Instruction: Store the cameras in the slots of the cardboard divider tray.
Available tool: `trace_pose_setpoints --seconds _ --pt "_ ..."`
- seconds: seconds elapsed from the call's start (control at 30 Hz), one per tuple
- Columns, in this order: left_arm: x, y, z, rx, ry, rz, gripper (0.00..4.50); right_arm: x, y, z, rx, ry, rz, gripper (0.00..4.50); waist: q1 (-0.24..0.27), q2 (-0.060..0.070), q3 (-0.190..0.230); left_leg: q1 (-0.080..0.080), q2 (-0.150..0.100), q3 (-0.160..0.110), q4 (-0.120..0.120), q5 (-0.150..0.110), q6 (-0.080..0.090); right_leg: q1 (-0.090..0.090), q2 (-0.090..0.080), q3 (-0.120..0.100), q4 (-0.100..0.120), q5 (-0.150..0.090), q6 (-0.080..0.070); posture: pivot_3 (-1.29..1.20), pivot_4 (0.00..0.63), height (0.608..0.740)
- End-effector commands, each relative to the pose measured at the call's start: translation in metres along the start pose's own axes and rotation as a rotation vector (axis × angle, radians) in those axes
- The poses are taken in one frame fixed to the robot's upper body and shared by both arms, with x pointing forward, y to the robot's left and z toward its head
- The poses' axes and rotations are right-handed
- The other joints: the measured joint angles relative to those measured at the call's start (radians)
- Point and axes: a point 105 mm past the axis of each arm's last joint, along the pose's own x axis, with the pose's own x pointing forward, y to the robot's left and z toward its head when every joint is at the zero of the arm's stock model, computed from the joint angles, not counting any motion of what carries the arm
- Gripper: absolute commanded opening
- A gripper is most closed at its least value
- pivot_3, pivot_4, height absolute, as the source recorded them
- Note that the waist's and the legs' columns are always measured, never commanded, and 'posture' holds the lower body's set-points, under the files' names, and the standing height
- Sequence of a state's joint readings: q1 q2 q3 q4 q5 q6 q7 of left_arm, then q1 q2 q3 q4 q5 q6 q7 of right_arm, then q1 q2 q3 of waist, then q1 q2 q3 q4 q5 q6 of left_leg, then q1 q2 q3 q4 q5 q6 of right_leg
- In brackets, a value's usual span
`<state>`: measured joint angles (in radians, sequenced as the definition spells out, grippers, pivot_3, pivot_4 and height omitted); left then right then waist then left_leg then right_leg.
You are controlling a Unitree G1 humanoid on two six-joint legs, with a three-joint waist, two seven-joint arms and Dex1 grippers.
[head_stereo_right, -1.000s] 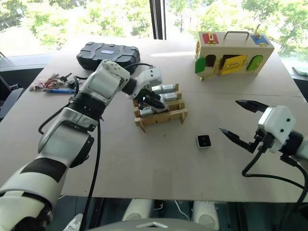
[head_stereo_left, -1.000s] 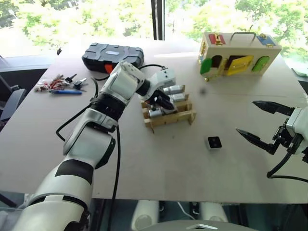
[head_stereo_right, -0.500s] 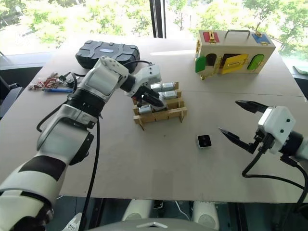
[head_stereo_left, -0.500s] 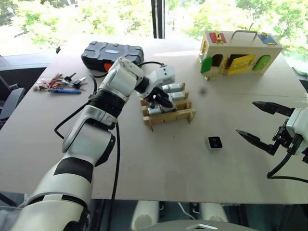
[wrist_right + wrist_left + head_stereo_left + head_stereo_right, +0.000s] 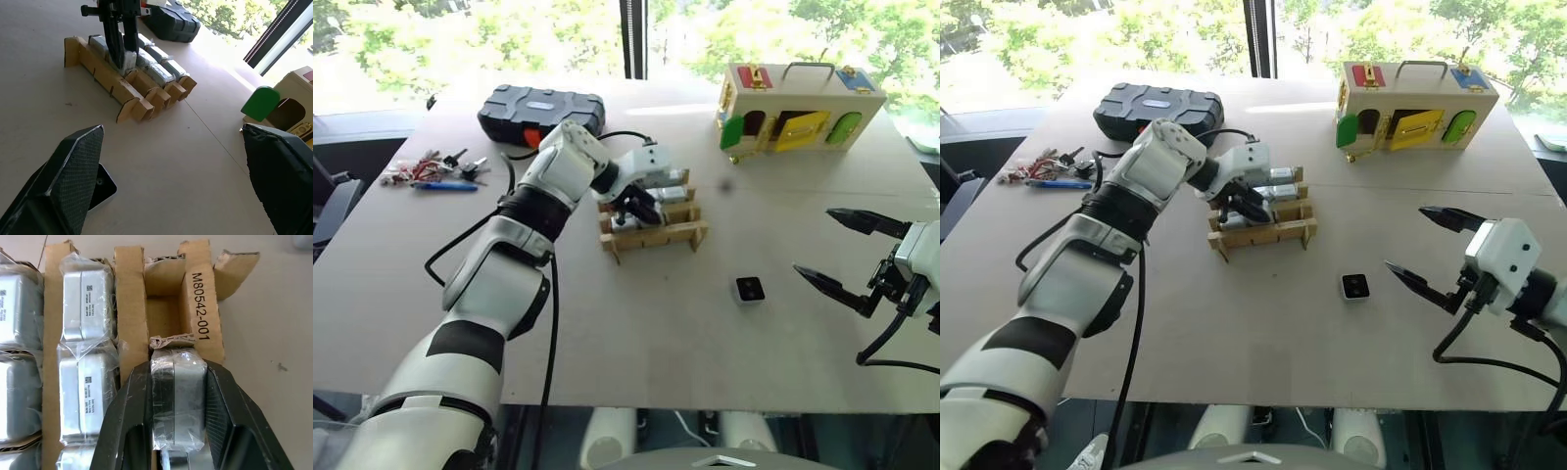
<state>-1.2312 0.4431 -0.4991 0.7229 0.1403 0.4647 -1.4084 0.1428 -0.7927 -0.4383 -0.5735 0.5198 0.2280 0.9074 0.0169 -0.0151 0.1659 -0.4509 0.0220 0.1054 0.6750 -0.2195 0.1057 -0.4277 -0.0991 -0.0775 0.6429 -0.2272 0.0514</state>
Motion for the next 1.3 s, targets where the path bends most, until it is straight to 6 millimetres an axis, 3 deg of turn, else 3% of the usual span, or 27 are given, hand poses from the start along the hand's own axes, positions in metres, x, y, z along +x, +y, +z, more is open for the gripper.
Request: trace_pose_setpoints --seconds 0.03,0.13,0.23,0.33,0.47,0.5,0.57,0.63,0.87,1.1,1.3 --pt "-0.01 0.004 0.032 -0.014 -0.134 0.039 2.4 0.001 0.003 0.01 -0.033 -0.033 0.003 4.5 0.003 0.0 0.0 0.0 0.0 0.0 0.0 0.0 0.0 0.0 0.0 0.0 0.0 0.0 0.0 0.0 0.15 0.74" --pt "-0.034 0.003 0.06 -0.077 -0.304 0.034 3.91 0.002 0.004 0.01 -0.014 -0.025 -0.016 4.5 0.001 0.0 0.0 -0.002 0.0 -0.001 0.002 0.0 0.001 0.0 0.0 -0.001 0.0 0.0 0.0 0.0 0.15 0.74" --pt "-0.072 0.0 0.077 -0.182 -0.525 -0.001 3.91 0.009 0.01 0.009 0.054 -0.008 -0.048 4.5 -0.002 0.0 0.0 -0.003 0.0 -0.001 0.003 0.0 -0.001 -0.001 0.0 -0.001 0.0 0.0 0.0 0.0 0.15 0.74" --pt "-0.096 0.007 0.072 -0.215 -0.739 0.095 3.91 0.019 0.023 0.003 0.184 0.007 -0.066 4.5 -0.007 0.001 0.0 -0.001 0.001 -0.001 0.003 0.001 -0.003 -0.001 0.0 0.0 0.002 0.0 0.001 0.0 0.15 0.74" --pt "-0.111 -0.022 0.028 -0.223 -0.895 -0.005 3.91 0.036 0.039 -0.008 0.277 0.05 -0.143 4.5 -0.016 0.006 -0.004 0.004 0.002 0.0 0.002 0.002 -0.005 0.002 -0.004 0.003 0.004 0.0 0.001 0.0 0.15 0.74" --pt "-0.112 -0.03 0.02 -0.227 -0.92 -0.013 4.46 0.04 0.041 -0.012 0.281 0.073 -0.171 4.5 -0.018 0.006 -0.003 0.004 0.002 0.0 0.002 0.003 -0.005 0.002 -0.005 0.004 0.005 0.0 0.001 0.0 0.15 0.74" --pt "-0.107 -0.038 0.004 -0.216 -0.919 0.048 4.48 0.046 0.041 -0.024 0.288 0.125 -0.255 4.5 -0.012 0.005 -0.003 0.002 0.002 -0.001 0.003 0.003 -0.007 0.001 -0.005 0.004 0.006 0.0 0.0 0.0 0.15 0.74" --pt "-0.102 -0.06 -0.008 -0.159 -0.908 0.04 4.48 0.052 0.052 -0.035 0.333 0.182 -0.269 4.5 -0.006 0.005 -0.003 0.002 0.001 -0.002 0.004 0.003 -0.007 0.001 -0.006 0.003 0.005 -0.002 -0.003 0.0 0.15 0.74" --pt "-0.094 -0.103 -0.034 -0.085 -0.874 -0.007 4.48 0.059 0.076 -0.057 0.503 0.286 -0.301 4.5 -0.002 0.005 -0.003 0.003 0.0 -0.002 0.004 0.0 -0.011 0.002 -0.008 0.004 0.004 -0.003 -0.004 0.0 0.15 0.74" --pt "-0.09 -0.119 -0.055 -0.019 -0.826 -0.012 4.48 0.059 0.087 -0.072 0.586 0.361 -0.305 4.5 -0.005 0.006 -0.004 0.003 0.001 -0.002 0.003 0.0 -0.011 0.001 -0.007 0.003 0.004 -0.003 -0.004 0.0 0.15 0.74" --pt "-0.092 -0.129 -0.074 -0.048 -0.807 0.021 4.48 0.067 0.084 -0.078 0.591 0.356 -0.325 4.5 -0.006 0.006 -0.004 0.003 0.001 -0.002 0.001 0.0 -0.011 0.001 -0.007 0.003 0.002 -0.003 -0.004 0.0 0.15 0.74"
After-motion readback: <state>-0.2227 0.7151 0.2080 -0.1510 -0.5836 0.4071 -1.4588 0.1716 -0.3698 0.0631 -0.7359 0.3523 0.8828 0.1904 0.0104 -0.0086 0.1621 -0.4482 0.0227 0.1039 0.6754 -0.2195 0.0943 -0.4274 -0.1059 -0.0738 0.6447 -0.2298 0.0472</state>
